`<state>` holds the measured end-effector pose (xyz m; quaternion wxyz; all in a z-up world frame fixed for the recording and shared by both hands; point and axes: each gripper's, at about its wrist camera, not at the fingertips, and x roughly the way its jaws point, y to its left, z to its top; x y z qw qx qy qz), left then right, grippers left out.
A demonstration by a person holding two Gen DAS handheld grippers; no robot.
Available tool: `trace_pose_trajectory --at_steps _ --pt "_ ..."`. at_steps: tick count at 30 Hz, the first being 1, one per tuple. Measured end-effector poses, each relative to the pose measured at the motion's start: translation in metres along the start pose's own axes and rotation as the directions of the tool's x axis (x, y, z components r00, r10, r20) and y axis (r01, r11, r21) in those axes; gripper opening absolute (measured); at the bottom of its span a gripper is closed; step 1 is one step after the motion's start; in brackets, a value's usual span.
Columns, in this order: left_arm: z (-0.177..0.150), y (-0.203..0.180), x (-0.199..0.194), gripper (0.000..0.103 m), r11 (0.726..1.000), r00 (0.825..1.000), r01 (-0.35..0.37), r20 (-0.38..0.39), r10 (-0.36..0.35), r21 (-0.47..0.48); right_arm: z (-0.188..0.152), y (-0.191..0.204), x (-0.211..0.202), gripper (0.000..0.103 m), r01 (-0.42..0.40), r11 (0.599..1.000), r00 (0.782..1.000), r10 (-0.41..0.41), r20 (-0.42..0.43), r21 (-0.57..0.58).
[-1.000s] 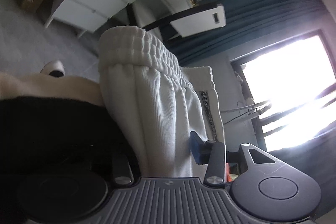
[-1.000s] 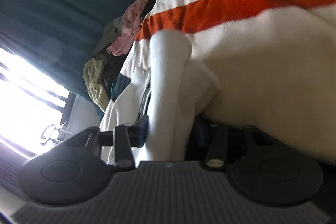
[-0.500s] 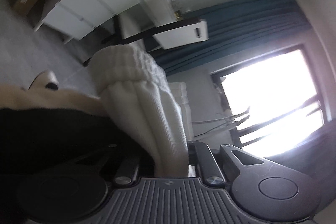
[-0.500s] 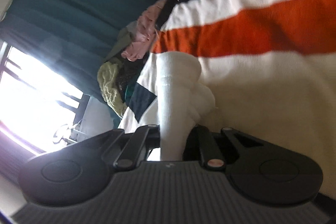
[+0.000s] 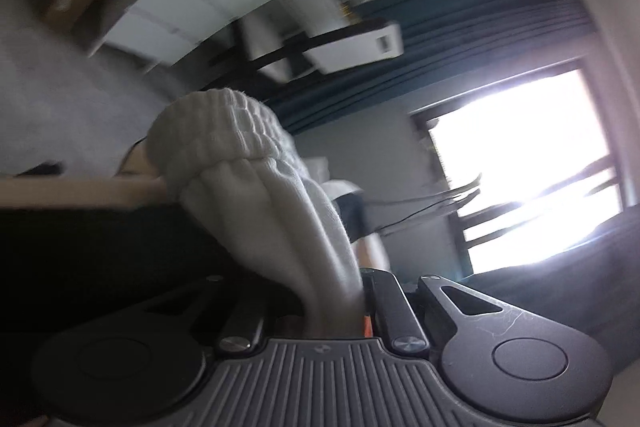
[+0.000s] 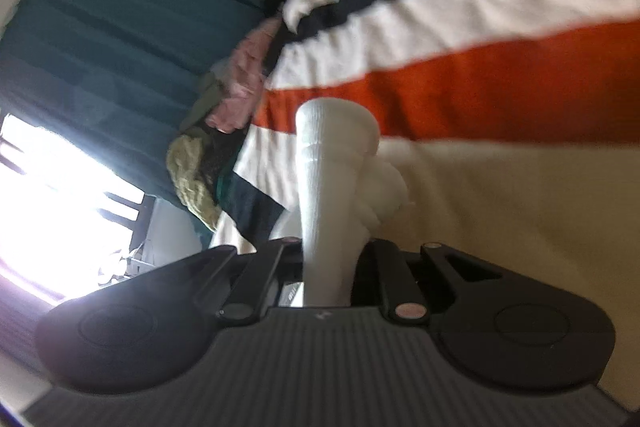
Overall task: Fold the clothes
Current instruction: 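Carry the garment over and lay it on the bed with both tools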
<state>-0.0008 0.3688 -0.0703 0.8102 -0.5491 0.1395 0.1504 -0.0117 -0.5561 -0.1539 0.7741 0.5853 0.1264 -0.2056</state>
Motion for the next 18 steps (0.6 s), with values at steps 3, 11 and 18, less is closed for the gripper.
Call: trace_pose_trajectory --at_steps 3,11,18 --pt "0.002 0.004 0.004 0.012 0.988 0.991 -0.118 -0.048 0.123 0.096 -0.001 -0.014 0.002 0.011 0.039 0.998 0.999 -0.037 -0.038 0.049" --pt "-0.006 -0.011 -0.034 0.035 0.939 0.968 -0.228 -0.043 0.247 0.257 -0.005 -0.025 0.006 0.013 -0.001 0.992 0.998 0.01 -0.07 0.13" --pt "-0.029 -0.053 -0.067 0.07 0.879 0.966 -0.256 0.067 0.25 0.401 -0.007 -0.04 0.011 0.059 -0.081 0.971 0.987 0.109 -0.115 0.225"
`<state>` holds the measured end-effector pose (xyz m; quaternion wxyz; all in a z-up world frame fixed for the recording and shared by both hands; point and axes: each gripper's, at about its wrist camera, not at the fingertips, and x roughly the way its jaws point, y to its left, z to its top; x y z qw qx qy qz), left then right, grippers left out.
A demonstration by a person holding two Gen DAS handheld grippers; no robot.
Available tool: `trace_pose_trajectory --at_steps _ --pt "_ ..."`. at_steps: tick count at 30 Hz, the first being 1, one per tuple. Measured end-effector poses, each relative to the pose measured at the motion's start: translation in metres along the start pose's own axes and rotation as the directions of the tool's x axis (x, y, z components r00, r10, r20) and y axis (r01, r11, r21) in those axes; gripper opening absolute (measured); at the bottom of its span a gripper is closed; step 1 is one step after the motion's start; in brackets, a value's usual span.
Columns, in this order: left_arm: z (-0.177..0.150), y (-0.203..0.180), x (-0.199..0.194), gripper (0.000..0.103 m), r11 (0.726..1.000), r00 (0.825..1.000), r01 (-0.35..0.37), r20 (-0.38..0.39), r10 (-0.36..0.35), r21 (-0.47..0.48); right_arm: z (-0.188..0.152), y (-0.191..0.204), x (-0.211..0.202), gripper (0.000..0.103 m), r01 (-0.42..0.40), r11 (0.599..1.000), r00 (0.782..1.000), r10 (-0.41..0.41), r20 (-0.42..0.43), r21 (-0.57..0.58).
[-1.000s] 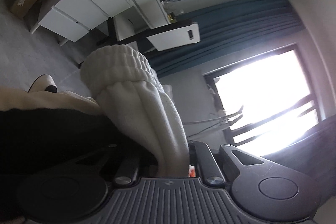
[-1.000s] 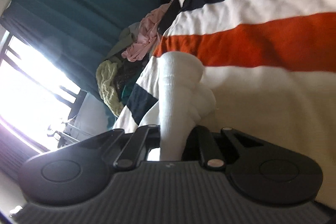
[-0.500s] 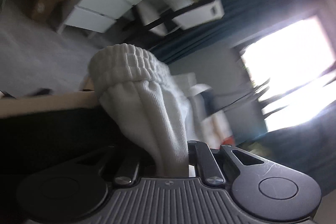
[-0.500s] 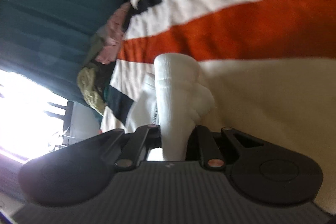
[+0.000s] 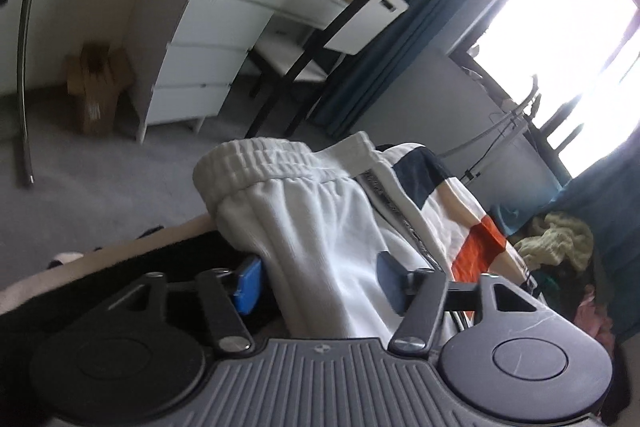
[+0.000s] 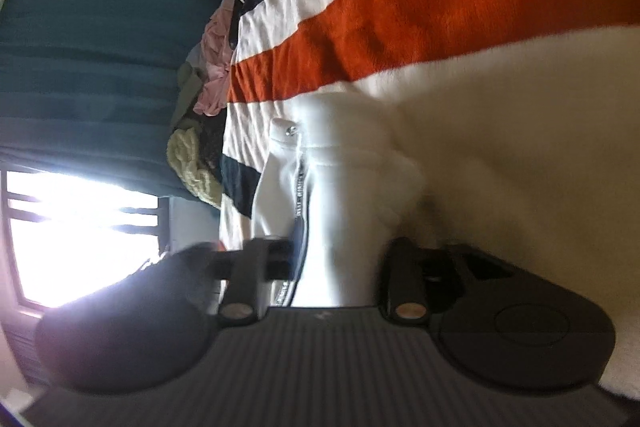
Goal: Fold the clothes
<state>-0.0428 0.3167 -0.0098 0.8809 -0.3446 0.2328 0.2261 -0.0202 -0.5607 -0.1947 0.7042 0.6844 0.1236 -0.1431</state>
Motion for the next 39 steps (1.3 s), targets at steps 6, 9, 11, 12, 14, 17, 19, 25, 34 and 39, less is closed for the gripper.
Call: trace_pose_trajectory --at_steps 6,9,11,12,14,17,19,25,34,39 --pt "-0.012 -0.036 -0.014 0.077 0.995 0.992 0.047 0.115 -0.056 0.083 -0.002 0.006 0.02 0.064 -0.038 0.997 0.998 0.034 -0.054 -0.069" --pt "-0.026 -0.058 -0.02 0.079 0.983 0.984 0.061 0.155 -0.088 0.171 -0.002 0.009 0.03 0.064 -0.022 0.993 0.997 0.014 -0.071 -0.118" --pt "-0.038 -0.071 -0.019 0.08 0.971 0.983 0.095 0.132 -0.126 0.219 -0.001 0.01 0.035 0.065 -0.031 0.989 0.997 0.021 -0.068 -0.142" --pt "-0.046 -0.078 -0.017 0.08 0.964 0.983 0.114 0.111 -0.144 0.242 0.0 0.011 0.038 0.065 -0.041 0.988 0.997 0.031 -0.065 -0.151" --pt "-0.064 -0.094 -0.014 0.08 0.946 0.983 0.147 0.067 -0.173 0.288 0.001 0.011 0.043 0.065 -0.075 0.983 0.996 0.065 -0.063 -0.168" --pt "-0.1 -0.118 -0.008 0.085 0.915 0.979 0.188 0.001 -0.201 0.358 0.007 0.007 0.045 0.065 -0.14 0.977 0.989 0.131 -0.065 -0.161" --pt "-0.126 -0.135 -0.003 0.085 0.877 0.971 0.235 -0.064 -0.23 0.418 0.009 0.002 0.046 0.065 -0.175 0.977 0.984 0.169 -0.055 -0.122" --pt "-0.207 -0.177 0.014 0.086 0.702 0.944 0.327 -0.183 -0.276 0.632 0.007 0.008 0.049 0.064 -0.111 0.973 0.994 0.11 -0.02 -0.2" --pt "-0.259 -0.192 0.044 0.088 0.572 0.966 0.253 -0.234 -0.108 0.78 0.0 0.026 0.049 0.022 0.068 0.935 0.997 -0.053 0.054 -0.348" --pt "-0.254 -0.19 0.042 0.088 0.568 0.961 0.268 -0.254 -0.106 0.778 -0.015 0.062 0.035 0.013 0.094 0.87 0.991 -0.036 0.129 -0.484"
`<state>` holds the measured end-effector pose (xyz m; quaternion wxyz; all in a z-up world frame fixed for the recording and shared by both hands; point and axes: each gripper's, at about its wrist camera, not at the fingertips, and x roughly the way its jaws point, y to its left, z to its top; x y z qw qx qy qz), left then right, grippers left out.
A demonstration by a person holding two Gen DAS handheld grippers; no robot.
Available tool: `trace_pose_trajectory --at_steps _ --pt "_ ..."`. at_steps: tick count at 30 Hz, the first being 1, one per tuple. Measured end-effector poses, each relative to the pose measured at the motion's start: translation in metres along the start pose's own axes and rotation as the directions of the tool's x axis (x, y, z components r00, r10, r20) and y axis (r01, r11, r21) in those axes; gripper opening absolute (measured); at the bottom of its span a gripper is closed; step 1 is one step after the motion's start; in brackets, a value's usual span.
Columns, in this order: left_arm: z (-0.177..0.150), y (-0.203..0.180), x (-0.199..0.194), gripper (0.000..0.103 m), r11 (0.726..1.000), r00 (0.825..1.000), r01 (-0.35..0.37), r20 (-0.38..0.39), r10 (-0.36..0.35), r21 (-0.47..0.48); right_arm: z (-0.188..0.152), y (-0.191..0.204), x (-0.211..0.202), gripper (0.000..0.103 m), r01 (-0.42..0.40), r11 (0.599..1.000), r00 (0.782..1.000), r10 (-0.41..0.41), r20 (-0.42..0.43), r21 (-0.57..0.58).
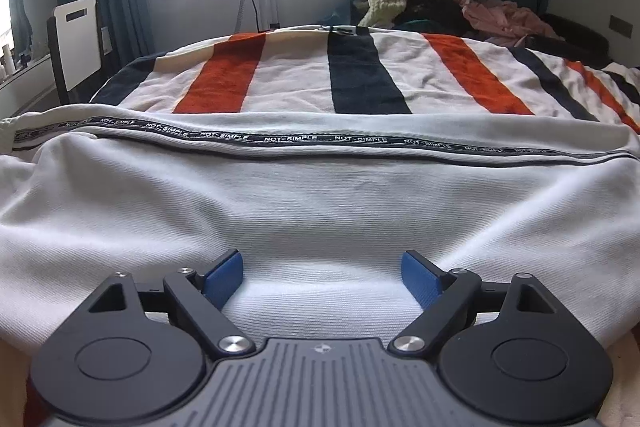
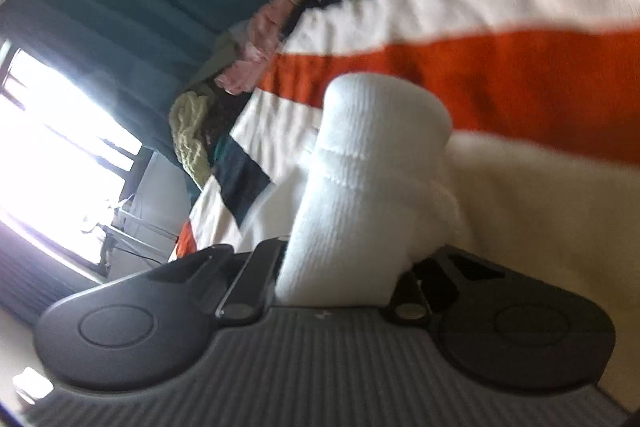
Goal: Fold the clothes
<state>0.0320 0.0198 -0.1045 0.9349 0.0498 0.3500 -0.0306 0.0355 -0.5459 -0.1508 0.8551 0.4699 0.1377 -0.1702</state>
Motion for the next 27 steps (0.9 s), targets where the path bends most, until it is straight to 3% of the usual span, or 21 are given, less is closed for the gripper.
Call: trace_pose_trajectory --at_steps 4,11,14,18,21,24,27 --pt "0.009 0.006 -0.006 0.088 1.0 1.0 0.017 -0.01 -0.017 -0.006 -0.004 0.059 -0.021 0.012 0.002 0.968 0.994 0.024 0.102 -0.25" --pt "0.024 0.021 -0.017 0.088 0.998 1.0 0.013 -0.003 -0.013 -0.065 -0.041 0.154 -0.068 0.011 0.023 0.895 0.957 0.108 0.268 -0.445" --pt "0.032 0.035 -0.027 0.088 0.993 0.999 0.005 0.036 -0.001 -0.118 -0.078 0.197 -0.086 0.011 0.054 0.796 0.93 0.179 0.32 -0.603" --pt "0.042 0.057 -0.04 0.088 0.98 0.996 -0.018 0.08 0.035 -0.2 -0.146 0.241 -0.1 0.011 0.082 0.617 0.897 0.297 0.327 -0.783" --pt "0.046 0.071 -0.048 0.088 0.97 0.991 -0.042 0.115 0.071 -0.24 -0.201 0.257 -0.097 0.011 0.039 0.514 0.91 0.335 0.243 -0.857" --pt "0.043 0.084 -0.049 0.088 0.956 0.984 -0.094 0.121 0.132 -0.276 -0.255 0.261 -0.085 0.012 -0.033 0.438 0.931 0.34 0.131 -0.898" --pt "0.04 0.093 -0.044 0.088 0.943 0.982 -0.123 0.098 0.16 -0.308 -0.313 0.253 -0.067 0.014 -0.123 0.319 0.955 0.295 -0.025 -0.94"
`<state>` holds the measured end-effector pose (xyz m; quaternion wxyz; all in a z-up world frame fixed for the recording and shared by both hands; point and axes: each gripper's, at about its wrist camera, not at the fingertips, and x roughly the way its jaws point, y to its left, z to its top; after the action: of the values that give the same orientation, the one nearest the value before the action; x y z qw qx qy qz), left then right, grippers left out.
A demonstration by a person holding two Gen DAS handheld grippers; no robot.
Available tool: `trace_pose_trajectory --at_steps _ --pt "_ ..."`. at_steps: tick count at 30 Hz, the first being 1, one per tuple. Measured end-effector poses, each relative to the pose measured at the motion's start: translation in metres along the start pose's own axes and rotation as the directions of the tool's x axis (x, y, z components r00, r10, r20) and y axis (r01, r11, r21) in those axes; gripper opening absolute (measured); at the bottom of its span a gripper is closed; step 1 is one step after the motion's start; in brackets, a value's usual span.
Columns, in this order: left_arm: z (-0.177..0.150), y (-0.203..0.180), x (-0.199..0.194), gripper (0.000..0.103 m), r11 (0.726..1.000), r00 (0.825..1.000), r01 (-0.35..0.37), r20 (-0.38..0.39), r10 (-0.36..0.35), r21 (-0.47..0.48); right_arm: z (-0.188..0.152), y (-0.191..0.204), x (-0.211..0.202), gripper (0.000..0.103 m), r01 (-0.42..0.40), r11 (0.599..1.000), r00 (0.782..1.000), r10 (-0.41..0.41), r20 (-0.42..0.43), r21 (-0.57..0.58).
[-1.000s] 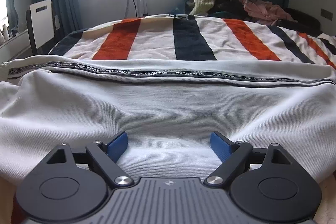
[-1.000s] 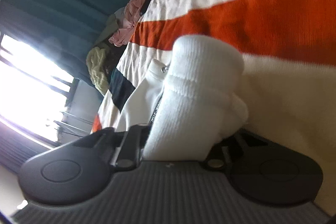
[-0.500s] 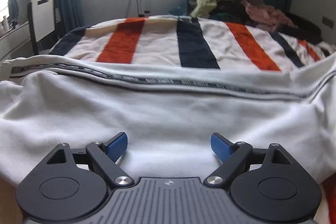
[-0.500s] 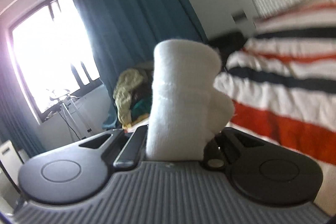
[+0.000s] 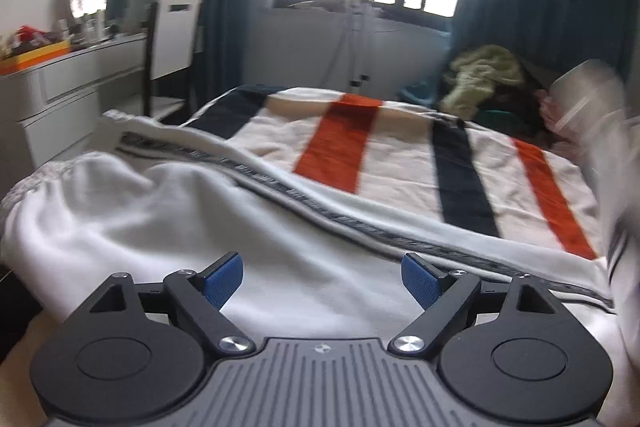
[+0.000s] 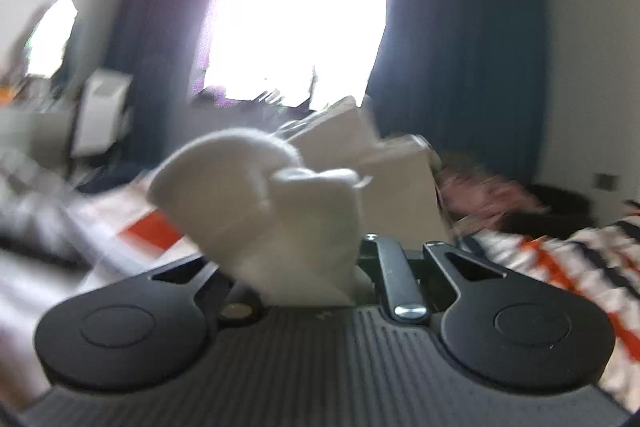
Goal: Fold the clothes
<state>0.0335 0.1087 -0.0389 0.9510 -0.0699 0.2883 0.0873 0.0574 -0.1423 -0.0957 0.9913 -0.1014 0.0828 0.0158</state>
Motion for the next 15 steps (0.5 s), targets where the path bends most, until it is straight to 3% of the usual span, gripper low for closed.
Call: trace_pose_trajectory --at_steps 2,4,6,9,10,15 --pt "-0.001 0.005 0.005 0.088 1.0 1.0 -0.01 -0.018 0.009 -0.02 -0.023 0.027 0.01 0.015 -0.083 0.994 0.992 0.075 -0.106 -0.072" --pt "-0.002 0.01 0.009 0.088 0.999 0.999 -0.02 -0.036 0.018 -0.04 -0.039 0.038 0.019 0.018 -0.116 0.987 0.977 0.093 -0.19 -0.112" --pt "-0.003 0.012 0.012 0.088 0.998 0.999 -0.02 -0.046 0.018 -0.052 -0.04 0.035 0.022 0.023 -0.131 0.986 0.972 0.107 -0.207 -0.105" --pt "-0.004 0.012 0.014 0.088 0.999 0.999 -0.016 -0.05 0.013 -0.049 -0.029 0.023 0.019 0.064 -0.193 0.981 0.955 0.18 -0.235 -0.034" --pt "-0.004 0.012 0.015 0.088 0.999 0.999 -0.016 -0.049 0.013 -0.043 -0.028 0.024 0.012 0.069 -0.205 0.979 0.949 0.194 -0.248 -0.016" --pt "-0.004 0.011 0.009 0.088 1.0 0.999 0.006 -0.036 -0.007 -0.027 -0.01 0.025 -0.026 0.069 -0.269 0.957 0.91 0.289 -0.297 0.106"
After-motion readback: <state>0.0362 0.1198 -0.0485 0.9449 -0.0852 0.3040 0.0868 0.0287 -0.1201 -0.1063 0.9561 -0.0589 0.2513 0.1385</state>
